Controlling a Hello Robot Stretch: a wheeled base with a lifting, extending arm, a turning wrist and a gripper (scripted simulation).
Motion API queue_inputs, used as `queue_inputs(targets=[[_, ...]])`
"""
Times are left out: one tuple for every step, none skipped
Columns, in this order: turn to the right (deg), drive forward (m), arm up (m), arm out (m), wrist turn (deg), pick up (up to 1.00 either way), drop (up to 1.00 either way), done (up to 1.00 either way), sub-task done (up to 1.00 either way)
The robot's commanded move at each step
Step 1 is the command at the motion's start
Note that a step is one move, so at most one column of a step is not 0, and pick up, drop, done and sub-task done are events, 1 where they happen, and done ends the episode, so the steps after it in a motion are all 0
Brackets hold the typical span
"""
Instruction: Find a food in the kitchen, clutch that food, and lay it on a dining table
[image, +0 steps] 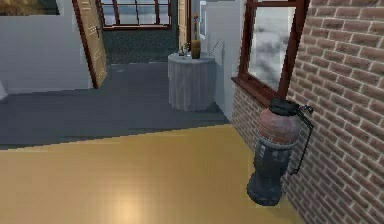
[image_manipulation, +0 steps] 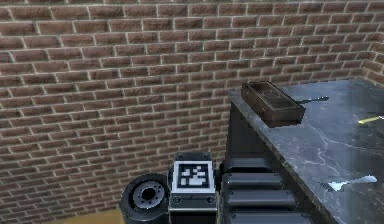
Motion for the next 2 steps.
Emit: queue_inputs(targets=[[-12.0, 0.00, 0.00, 0.00, 0.0, 0.00, 0.00, 0.00, 0.00], [0.0, 0.10, 0.00, 0.00, 0.0, 0.00, 0.00, 0.00, 0.00]])
